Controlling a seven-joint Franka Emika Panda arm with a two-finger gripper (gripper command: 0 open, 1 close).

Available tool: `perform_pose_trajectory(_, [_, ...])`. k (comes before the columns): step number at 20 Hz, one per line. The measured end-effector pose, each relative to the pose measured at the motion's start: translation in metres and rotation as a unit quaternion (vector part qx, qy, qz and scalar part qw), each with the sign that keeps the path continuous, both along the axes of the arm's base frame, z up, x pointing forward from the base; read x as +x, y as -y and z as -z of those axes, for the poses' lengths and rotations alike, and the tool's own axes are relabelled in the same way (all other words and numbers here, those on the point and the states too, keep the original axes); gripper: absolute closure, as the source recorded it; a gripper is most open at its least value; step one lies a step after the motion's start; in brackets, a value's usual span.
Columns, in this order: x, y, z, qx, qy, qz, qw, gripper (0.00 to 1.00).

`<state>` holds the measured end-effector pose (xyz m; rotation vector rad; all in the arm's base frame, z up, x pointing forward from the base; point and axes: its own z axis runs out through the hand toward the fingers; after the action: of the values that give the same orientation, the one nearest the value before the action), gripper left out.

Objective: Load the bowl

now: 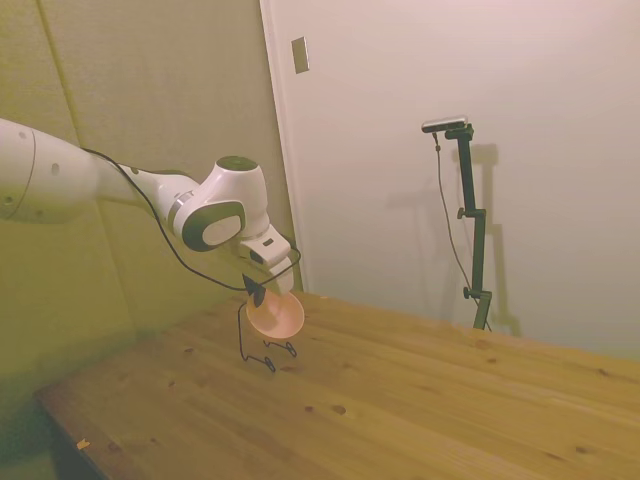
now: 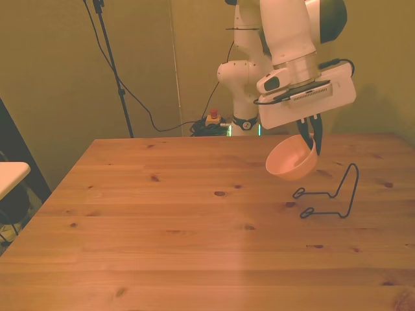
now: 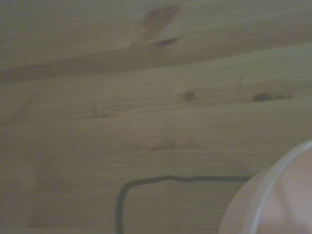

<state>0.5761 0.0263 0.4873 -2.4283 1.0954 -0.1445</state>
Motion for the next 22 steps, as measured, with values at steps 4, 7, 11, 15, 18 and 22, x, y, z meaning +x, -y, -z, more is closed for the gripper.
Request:
perform_pose_trajectory(4, [0.004, -0.001, 0.011, 0.076, 0.023, -0.038, 0.9961, 1.00])
perform_pose_trajectory(7, [0.005, 0.000, 0.015, 0.086, 0.025, -0.059, 0.9942, 1.00])
perform_pose_trajectory(11, [0.008, 0.000, 0.026, 0.117, 0.033, -0.078, 0.9895, 1.00])
perform_pose_trajectory(15, [0.014, 0.006, 0.047, 0.143, 0.048, -0.090, 0.9845, 1.00])
perform_pose_trajectory(18, [0.017, 0.006, 0.055, 0.156, 0.058, -0.097, 0.9813, 1.00])
perform_pose_trajectory(22, [0.016, 0.006, 0.067, 0.171, 0.064, -0.103, 0.9778, 1.00])
